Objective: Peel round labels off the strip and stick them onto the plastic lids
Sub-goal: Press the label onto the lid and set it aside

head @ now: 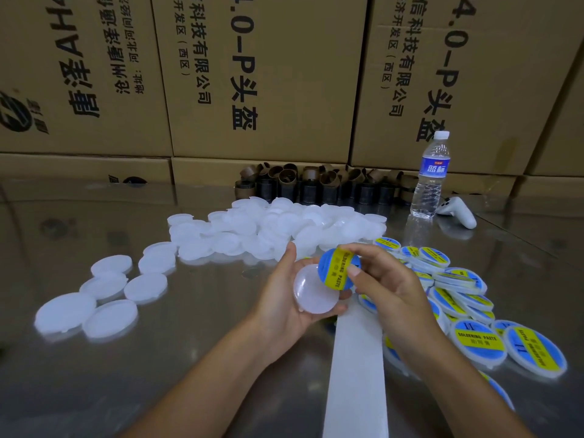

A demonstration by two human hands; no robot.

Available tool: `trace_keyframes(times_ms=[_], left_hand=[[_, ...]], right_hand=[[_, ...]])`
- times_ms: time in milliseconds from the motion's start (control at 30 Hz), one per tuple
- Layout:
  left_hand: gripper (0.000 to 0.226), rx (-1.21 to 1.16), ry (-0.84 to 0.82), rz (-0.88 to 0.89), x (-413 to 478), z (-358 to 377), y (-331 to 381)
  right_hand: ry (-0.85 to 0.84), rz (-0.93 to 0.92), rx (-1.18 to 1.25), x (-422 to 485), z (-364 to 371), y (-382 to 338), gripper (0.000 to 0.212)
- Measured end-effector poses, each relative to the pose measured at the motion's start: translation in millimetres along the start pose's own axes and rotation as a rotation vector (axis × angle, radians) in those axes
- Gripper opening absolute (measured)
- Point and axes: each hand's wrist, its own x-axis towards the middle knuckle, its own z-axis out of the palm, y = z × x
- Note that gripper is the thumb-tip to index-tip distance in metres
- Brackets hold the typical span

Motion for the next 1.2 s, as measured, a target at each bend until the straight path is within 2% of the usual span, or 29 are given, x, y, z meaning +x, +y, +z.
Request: trace_keyframes(times_ms=[133, 233, 500, 633, 800, 1200], left_hand=[[0.071, 0.075, -0.015, -0.014, 0.5, 1.8, -0.7], [0.071, 0.104, -0.045, -0.019, 0.2, 2.5, -1.6], [0.073, 0.121, -0.072, -0.021, 0.2, 2.1, -2.9], [0.073, 0.109, -0.074, -0.027, 1.1, 2.1, -3.2], [0.065, 0.101, -0.081, -0.037, 0.6, 2.1, -2.8], [0.061, 0.097, -0.115, -0.034, 1.4, 2.1, -4.8]], right_hand=[[-0.074, -0.021, -0.096, -3.6, 2.7, 1.1, 0.033], [-0.088, -0.043, -0.227, -5.2, 5.3, 1.7, 0.021], [-0.095, -0.1, -0.426, -6.1, 6.3, 4.4, 0.021], [-0.13, -0.115, -0.484, -6.7, 4.5, 4.3, 0.033], [-0.129, -0.124, -0.508, -6.6, 4.4, 3.0, 0.035], [-0.092, -0.166, -0.571, -6.8, 4.1, 3.6, 0.027]])
